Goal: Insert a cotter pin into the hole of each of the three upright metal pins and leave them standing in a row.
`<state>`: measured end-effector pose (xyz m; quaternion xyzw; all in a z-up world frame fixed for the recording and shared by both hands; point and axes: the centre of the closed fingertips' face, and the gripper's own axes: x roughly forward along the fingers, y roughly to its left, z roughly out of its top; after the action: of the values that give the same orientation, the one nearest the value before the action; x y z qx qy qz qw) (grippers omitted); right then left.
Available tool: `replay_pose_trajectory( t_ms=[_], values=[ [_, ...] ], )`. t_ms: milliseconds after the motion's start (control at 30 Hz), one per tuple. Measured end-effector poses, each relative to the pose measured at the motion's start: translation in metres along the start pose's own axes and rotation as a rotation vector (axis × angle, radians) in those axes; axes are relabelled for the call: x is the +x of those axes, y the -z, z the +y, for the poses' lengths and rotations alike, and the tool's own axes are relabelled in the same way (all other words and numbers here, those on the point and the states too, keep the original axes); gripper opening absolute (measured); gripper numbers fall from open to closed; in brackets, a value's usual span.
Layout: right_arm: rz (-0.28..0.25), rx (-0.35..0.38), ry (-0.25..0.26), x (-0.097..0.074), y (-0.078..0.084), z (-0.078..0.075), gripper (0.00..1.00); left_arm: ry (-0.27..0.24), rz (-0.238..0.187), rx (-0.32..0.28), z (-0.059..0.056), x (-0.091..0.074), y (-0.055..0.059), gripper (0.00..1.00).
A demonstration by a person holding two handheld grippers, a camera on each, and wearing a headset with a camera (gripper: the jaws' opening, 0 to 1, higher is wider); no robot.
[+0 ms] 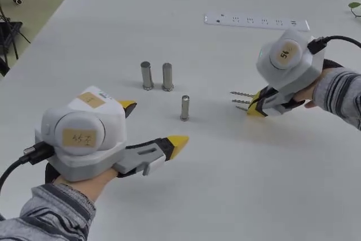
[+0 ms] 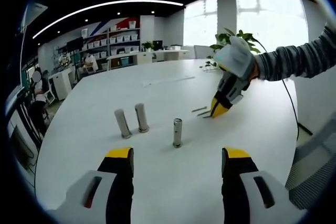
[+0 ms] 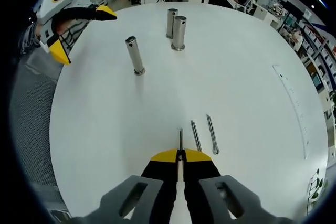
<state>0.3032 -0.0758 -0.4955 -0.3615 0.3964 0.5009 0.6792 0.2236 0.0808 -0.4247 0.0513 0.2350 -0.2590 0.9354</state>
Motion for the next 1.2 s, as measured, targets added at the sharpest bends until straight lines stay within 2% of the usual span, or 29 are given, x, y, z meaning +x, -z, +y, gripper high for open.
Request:
replay_pose_trajectory(
  t_ms=[67,200,400,533,600,733,900,1033,1200],
  values=[
    [-0.026,-0.025,-0.009,-0.001,-0.004,0.003,0.0,0.005,-0.009,0.006,-0.002,0.0,-0.002,0.63],
    [-0.047,-0.058,0.012,-0.003,-0.007,0.003,0.0,0.028,-0.004,0.011,-0.009,0.001,-0.001,0.6],
    [-0.104,-0.094,0.036,-0.014,-0.017,0.011,0.0,0.07,-0.008,0.024,-0.022,0.002,-0.004,0.56],
    [-0.148,-0.133,0.047,-0.023,-0.024,0.024,0.0,0.097,-0.012,0.025,-0.032,0.003,-0.007,0.51],
    [-0.189,-0.161,0.05,-0.027,-0.03,0.033,0.0,0.108,-0.01,0.022,-0.035,0.003,-0.008,0.49],
    [-0.233,-0.196,0.05,-0.035,-0.038,0.049,0.0,0.135,-0.011,0.011,-0.044,0.004,-0.009,0.44],
    [-0.273,-0.263,0.064,-0.04,-0.046,0.062,0.0,0.16,-0.006,0.0,-0.053,0.006,-0.01,0.41],
    [-0.301,-0.298,0.059,-0.045,-0.052,0.075,0.0,0.181,-0.01,-0.027,-0.059,0.007,-0.013,0.37],
    [-0.328,-0.388,0.068,-0.052,-0.061,0.091,0.0,0.211,-0.02,-0.09,-0.066,0.008,-0.018,0.31]
  ],
)
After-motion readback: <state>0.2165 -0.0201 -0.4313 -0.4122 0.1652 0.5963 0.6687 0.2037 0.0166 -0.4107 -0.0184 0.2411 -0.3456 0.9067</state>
